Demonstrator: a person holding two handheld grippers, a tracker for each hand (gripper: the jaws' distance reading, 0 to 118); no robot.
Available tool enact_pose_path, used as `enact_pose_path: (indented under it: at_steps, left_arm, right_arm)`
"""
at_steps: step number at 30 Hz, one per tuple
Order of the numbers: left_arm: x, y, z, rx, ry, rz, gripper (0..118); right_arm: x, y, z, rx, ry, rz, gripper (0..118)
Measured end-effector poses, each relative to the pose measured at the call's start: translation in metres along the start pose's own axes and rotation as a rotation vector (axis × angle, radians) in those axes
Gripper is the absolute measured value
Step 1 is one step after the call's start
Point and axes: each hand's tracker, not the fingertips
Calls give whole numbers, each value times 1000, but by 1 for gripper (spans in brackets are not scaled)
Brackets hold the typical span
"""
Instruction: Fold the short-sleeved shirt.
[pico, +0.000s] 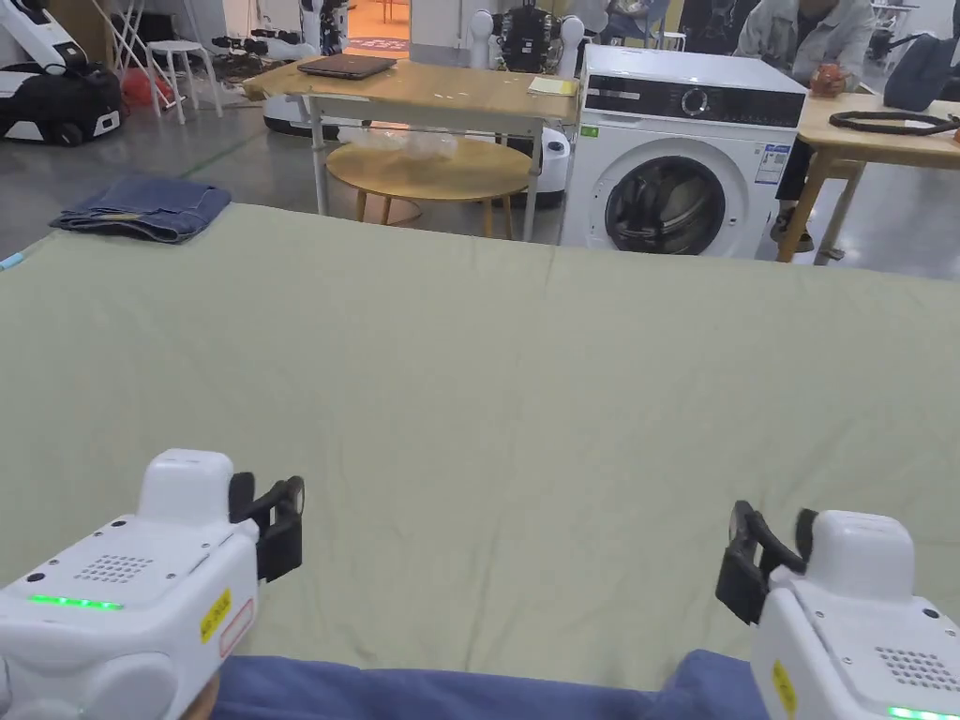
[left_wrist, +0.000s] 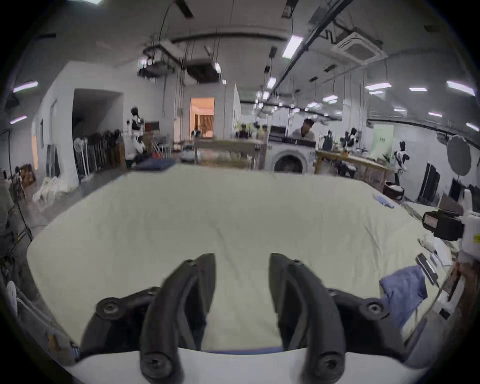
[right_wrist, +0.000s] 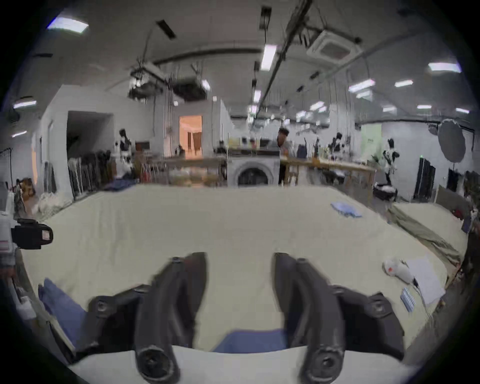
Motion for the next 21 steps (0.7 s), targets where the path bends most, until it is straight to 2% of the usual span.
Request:
enact_pose_path:
  at_steps: [2,3,5,12,21]
  left_arm:
    - [8,4,2,58,25,-18,18]
    - [12,6,4,79,42,-33,10]
    - [17,9,9,132,60,-54,0]
    - [9,20,19,125,74,-77,0]
    - [-94,-2,20,-281,-20,97,0]
  right_arm:
    - [-12,3,-1,18,3,-8,20]
    - [-16,4,-1,29,7,-17,9]
    - [-22,6,-1,52,25,-37,0]
    - [-36,8,-1,96,27,-20,0]
    - [-34,1,-10,46,74,28,0]
